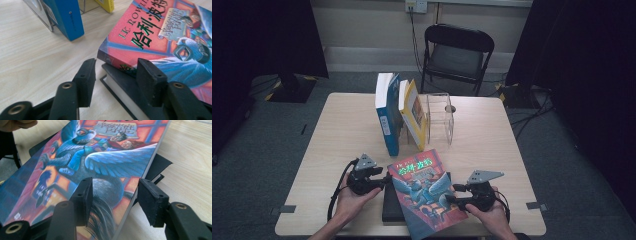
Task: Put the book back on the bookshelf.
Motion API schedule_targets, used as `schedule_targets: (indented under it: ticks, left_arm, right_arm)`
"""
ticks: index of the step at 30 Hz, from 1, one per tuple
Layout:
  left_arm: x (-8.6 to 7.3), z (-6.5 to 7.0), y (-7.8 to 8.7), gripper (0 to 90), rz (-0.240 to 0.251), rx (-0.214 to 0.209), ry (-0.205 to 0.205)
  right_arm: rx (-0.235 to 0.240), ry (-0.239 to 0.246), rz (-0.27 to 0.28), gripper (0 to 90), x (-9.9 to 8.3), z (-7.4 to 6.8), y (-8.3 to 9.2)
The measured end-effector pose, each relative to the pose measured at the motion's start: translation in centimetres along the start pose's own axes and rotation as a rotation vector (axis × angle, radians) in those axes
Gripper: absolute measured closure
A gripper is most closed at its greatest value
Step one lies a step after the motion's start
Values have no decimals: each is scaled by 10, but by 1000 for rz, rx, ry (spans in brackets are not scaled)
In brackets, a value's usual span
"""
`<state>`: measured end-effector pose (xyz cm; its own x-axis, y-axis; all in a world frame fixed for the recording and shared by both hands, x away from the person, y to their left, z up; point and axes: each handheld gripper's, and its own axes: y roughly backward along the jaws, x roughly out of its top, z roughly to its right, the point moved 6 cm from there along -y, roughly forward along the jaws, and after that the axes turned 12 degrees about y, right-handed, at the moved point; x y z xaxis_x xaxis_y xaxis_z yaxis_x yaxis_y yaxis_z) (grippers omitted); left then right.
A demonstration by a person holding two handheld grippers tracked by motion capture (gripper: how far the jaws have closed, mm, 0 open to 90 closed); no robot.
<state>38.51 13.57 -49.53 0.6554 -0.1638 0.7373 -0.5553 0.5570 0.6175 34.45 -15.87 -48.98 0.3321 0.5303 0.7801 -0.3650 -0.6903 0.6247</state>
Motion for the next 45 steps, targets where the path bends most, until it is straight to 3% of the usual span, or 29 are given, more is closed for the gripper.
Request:
schedule_targets:
  ticks: [1,2,3,7,13,18,24,33,34,37,38,40,45]
  left_arm:
    - [0,0,0,497,0,0,0]
    - [-1,1,2,497,-18,-26,-13]
    - [-4,3,2,464,-26,-61,14]
    - [-10,13,9,493,-38,-80,8]
    - [-21,30,13,500,-78,-151,12]
    - [-20,28,10,445,-84,-185,48]
    - [-18,26,8,493,-93,-213,53]
    - [-8,23,-1,525,-70,-175,43]
    - [-5,23,-3,533,-61,-151,13]
    - [-2,22,-7,561,-46,-116,12]
    - [-1,19,-13,586,-32,-74,-12]
    - [0,20,-14,588,-38,-64,11]
    - [-2,19,-13,574,-28,-70,-10]
  right_arm:
    - [0,0,0,473,0,0,0]
    - [0,9,-1,468,0,0,0]
    - [2,18,1,459,1,0,-1]
    - [12,10,12,409,4,6,-7]
    - [4,16,16,393,10,10,-15]
    - [5,3,21,393,10,12,-17]
    - [-4,-14,8,395,10,11,-17]
    - [-58,-50,1,388,8,6,-13]
    - [-69,-48,-9,385,7,2,-10]
    - [-69,-48,-11,385,5,-1,-8]
    - [-61,-44,-17,386,3,-4,-5]
    - [-63,-49,-7,387,1,-6,-3]
    - [-67,-38,15,349,3,1,-5]
